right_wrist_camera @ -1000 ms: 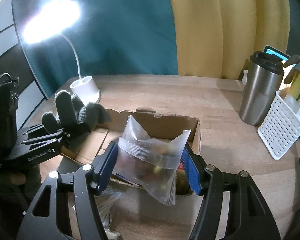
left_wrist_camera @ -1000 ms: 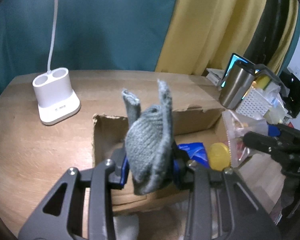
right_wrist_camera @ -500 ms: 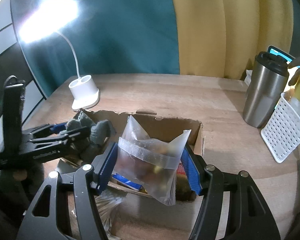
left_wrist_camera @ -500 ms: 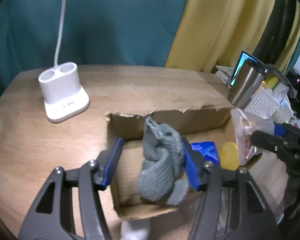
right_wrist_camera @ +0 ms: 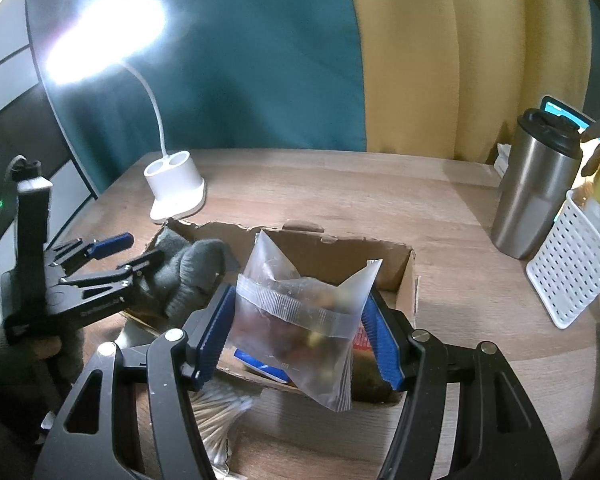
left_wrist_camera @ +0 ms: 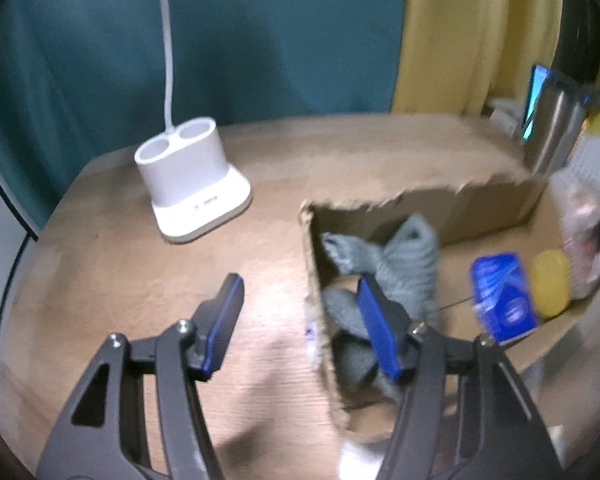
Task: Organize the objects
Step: 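Lower the gray glove into the box and open the left gripper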
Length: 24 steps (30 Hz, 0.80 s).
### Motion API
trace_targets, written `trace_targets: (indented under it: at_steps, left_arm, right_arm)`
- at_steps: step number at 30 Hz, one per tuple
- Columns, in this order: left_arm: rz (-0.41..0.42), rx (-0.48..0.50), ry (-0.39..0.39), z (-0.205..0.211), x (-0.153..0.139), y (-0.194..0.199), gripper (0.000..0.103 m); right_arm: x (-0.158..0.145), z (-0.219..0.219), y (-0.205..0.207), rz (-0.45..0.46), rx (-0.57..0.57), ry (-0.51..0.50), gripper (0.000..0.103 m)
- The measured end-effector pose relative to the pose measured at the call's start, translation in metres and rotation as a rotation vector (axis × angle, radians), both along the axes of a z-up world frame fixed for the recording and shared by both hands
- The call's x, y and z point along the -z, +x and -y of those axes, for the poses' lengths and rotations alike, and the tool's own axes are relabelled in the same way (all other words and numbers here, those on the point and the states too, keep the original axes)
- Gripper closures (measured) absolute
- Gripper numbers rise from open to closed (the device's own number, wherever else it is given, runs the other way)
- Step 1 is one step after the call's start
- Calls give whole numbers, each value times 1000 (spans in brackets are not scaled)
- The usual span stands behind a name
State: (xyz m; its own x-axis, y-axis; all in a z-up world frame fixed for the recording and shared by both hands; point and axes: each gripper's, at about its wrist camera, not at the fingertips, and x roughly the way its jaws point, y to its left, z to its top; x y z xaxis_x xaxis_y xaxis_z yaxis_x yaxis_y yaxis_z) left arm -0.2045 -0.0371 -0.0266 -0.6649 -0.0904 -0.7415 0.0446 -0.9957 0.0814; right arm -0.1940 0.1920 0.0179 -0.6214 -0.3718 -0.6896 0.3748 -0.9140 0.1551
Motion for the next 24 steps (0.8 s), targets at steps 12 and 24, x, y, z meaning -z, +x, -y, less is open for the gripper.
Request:
trace_targets:
  at_steps: [12, 24]
  left_arm:
    - [33, -17, 57, 15, 6, -7, 42]
    - [-77, 80, 134, -8, -39, 11, 15]
  right_arm:
    - [-1, 2, -1, 2, 2, 5, 37]
    - [-3, 3, 0, -12, -6, 2, 37]
